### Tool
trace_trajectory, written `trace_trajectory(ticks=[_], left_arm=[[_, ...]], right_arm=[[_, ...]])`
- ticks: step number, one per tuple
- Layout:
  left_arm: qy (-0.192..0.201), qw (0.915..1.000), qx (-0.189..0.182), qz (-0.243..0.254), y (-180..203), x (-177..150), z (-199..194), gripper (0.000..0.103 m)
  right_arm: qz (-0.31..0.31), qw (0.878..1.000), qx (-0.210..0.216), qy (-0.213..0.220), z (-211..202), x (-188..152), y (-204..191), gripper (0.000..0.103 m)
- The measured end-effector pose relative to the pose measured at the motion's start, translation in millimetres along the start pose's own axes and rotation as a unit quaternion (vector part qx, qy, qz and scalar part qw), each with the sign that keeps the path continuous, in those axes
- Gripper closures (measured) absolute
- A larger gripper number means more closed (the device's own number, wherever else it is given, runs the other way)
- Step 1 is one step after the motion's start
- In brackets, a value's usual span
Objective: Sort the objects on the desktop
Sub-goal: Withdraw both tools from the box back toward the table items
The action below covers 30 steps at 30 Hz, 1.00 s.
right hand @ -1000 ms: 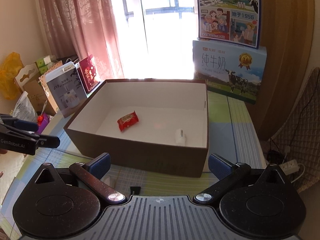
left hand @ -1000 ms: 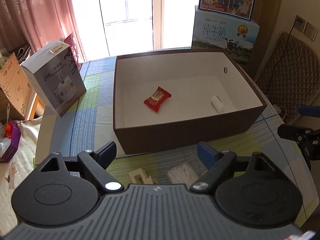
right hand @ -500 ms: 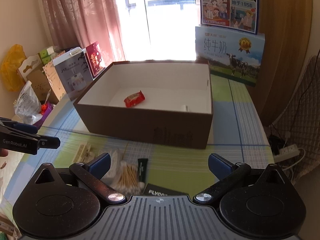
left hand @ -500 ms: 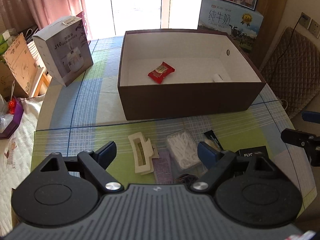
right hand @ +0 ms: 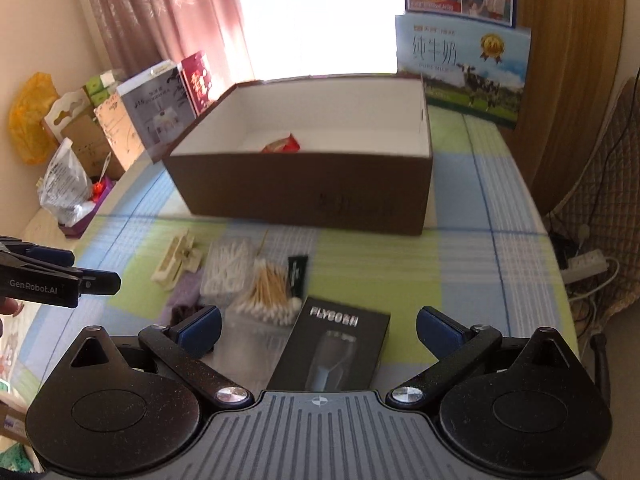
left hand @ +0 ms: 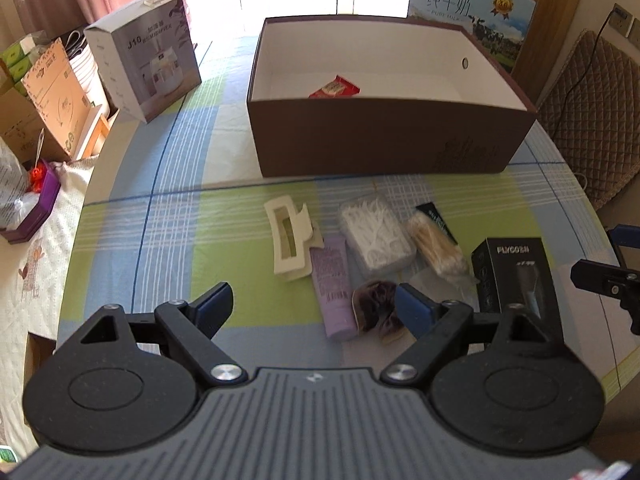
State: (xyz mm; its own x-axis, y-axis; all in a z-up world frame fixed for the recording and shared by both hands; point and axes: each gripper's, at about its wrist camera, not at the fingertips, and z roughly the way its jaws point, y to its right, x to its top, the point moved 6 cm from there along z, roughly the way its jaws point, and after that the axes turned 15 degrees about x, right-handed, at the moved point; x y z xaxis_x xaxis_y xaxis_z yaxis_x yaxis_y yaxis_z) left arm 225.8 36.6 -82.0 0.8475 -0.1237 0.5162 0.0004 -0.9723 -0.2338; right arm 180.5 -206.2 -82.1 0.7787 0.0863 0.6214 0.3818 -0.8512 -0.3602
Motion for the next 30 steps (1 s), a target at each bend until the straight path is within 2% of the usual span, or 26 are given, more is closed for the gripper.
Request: trace_trajectory(ticks=[12,30], left_arm=[[-0.031,0.9995,0.009,-0.006,-1,-29,12,0.017],[-0.043,0.9989,0.016,-0.009,-8,-26,35,0.017]], right_arm=[[0.017,0.999,0.002,-0.045,24,-31,5,0.002],[0.034,0.997,-0.031,-0.061,64,-35,23,0.002]])
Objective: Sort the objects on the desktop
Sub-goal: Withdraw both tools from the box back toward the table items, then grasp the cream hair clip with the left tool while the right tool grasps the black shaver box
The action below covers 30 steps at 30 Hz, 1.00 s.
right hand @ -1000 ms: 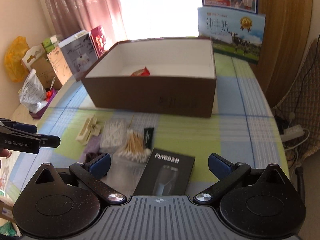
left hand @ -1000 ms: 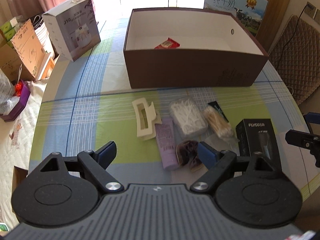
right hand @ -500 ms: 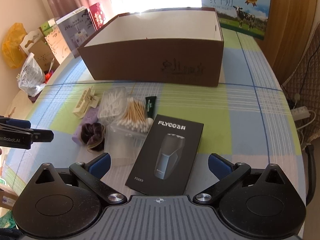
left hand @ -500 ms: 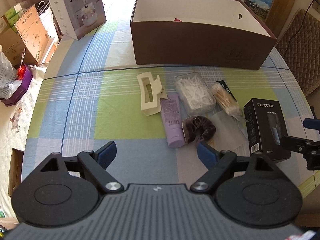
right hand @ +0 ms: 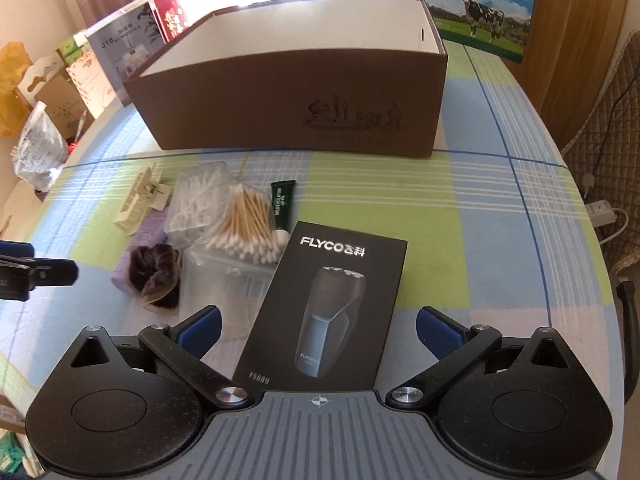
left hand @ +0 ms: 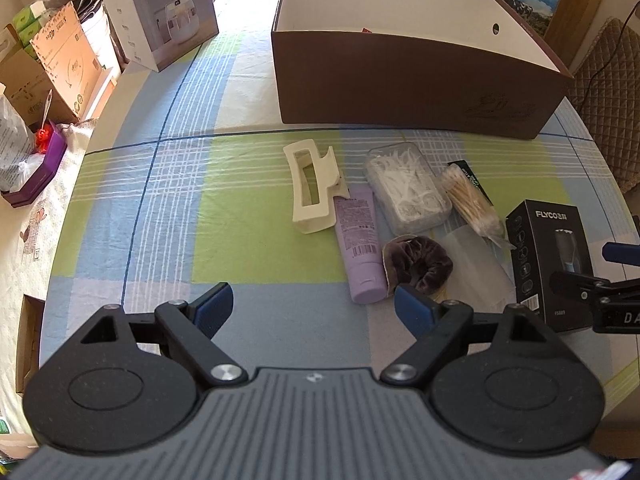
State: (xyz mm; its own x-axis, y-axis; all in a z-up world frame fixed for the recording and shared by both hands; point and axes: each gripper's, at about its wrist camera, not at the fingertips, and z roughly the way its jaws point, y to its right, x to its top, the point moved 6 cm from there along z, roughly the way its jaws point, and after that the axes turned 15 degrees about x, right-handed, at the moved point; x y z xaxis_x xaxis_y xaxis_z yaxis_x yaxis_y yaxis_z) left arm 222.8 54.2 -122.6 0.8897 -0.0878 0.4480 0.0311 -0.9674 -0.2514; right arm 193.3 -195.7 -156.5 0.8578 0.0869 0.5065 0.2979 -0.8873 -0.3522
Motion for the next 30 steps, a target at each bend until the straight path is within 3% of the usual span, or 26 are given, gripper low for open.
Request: trace_trajectory(ticks=[7,10,20,24,30], left_arm=[[-0.005,1.0000,-0.004,0.007,1,6,14,0.018],[-0.004,0.9999,-0.005,0.011,-1,12,19,0.018],[0.023,0.9994,-0.011,0.025,1,49,48,0.019],[0.024,0.9990,-0.024,0.028,6,64,65,0.024],[0.009,0.9988,-0.040,0.028,16,78,93,0.041]], right_arm=[[0.011,0.999,-0.030,-0.009,19,2,13,0.003],[0.023,0.999,-0.022,-0.004,19,3,21,0.020],[0.047,0.995,-0.091,0.008,12,15,73,0.025],[0.068,0.993,-0.100,0.010,7,13,92,0.025],[0.082,0.991,-0.106,0.006,9,12,102,0.025]])
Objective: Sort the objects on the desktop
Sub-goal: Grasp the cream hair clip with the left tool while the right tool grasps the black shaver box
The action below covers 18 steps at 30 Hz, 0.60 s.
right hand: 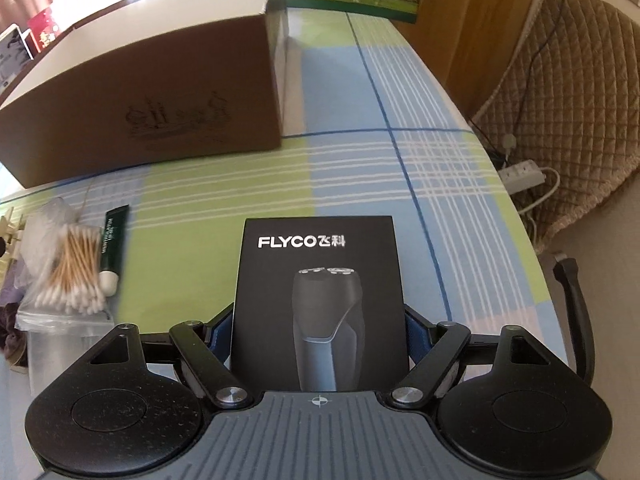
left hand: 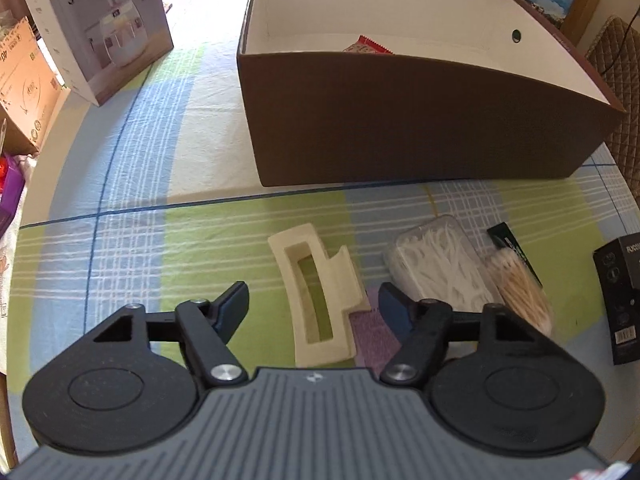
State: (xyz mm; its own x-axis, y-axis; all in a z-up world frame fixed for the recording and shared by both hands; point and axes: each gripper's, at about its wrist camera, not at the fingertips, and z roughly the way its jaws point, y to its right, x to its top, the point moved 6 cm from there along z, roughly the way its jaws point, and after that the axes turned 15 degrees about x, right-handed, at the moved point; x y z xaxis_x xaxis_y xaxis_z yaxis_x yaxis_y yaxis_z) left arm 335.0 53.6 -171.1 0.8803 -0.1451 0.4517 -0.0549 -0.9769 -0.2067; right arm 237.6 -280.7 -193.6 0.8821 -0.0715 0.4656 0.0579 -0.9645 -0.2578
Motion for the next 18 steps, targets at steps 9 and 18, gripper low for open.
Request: trace_trajectory(ticks=[9,18], left_arm=[[-0.001,0.9995,-0.029,-0.010,-6,3,12,0.065],[0.013,0.9999,-0.006,-0.007,-26,-2,5,0.065]], right_arm=[[0.006,1.000,-0.005,-0.004,7,0,3,0.025],[-0.022,1.000,-0.010,-0.004,14,4,0,0.026]])
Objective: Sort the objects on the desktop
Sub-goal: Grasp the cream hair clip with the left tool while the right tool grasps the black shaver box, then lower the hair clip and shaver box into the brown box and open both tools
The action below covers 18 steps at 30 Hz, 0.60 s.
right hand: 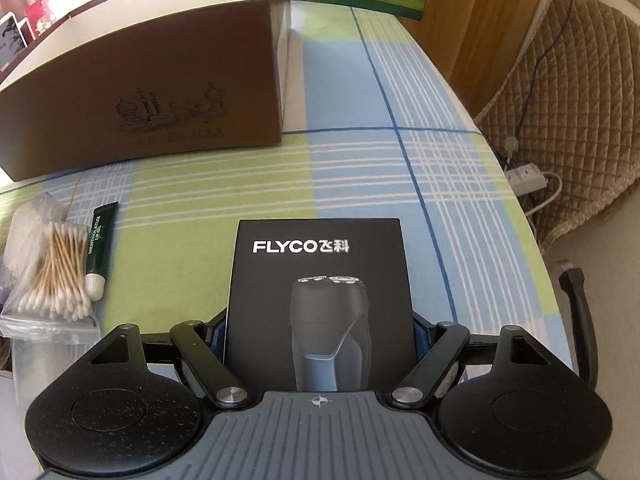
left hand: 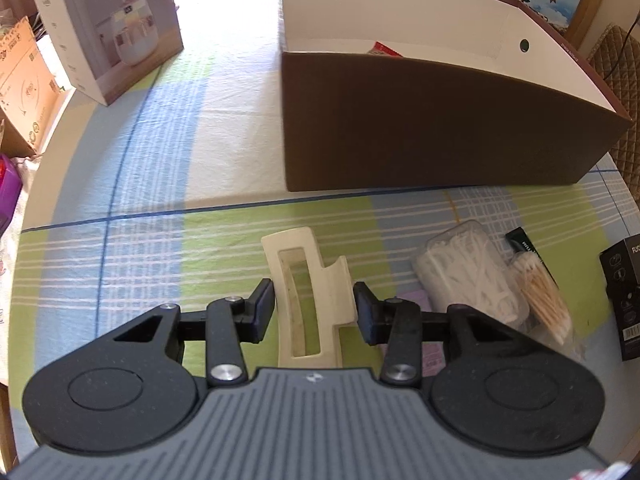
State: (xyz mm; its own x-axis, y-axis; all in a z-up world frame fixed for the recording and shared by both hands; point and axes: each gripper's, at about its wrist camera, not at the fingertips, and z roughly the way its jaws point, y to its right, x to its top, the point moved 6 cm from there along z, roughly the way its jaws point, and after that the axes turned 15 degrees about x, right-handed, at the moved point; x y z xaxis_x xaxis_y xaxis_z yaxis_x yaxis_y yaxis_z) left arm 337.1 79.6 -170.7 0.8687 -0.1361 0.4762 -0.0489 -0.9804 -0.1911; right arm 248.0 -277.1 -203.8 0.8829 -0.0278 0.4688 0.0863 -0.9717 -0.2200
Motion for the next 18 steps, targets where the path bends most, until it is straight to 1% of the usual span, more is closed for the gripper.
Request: trace_trajectory(ticks=[2,6,8,11,15,18], left_arm=[[0.002,1.0000,0.001,-0.006,-5,-1,-5,0.065],[0.014,0.9998,-0.001,-0.013,-11,-1,-22,0.065],[0.023,0.9996,-0.007,-0.013,-12,2,-32,0.065],[0.042,0.9989,-0.014,-0.012,-11,12,-49,0.065],[0.070,0.9971,-0.028,-0.006,-7,32,-70,0.065],[0.083,0.9958,-0.038,0.002,0,48,-82,0.065]], right_arm=[[-0.007,1.000,0.002,0.003,-3,0,-3,0.027],[-0.010,1.000,0.028,0.010,-16,5,-14,0.027],[-0.017,0.999,0.040,0.020,-26,11,-22,0.027],[-0.023,0.997,0.059,0.036,-41,23,-32,0.027],[-0.040,0.994,0.084,0.060,-61,43,-47,0.027],[-0.050,0.990,0.104,0.077,-72,62,-59,0.027]])
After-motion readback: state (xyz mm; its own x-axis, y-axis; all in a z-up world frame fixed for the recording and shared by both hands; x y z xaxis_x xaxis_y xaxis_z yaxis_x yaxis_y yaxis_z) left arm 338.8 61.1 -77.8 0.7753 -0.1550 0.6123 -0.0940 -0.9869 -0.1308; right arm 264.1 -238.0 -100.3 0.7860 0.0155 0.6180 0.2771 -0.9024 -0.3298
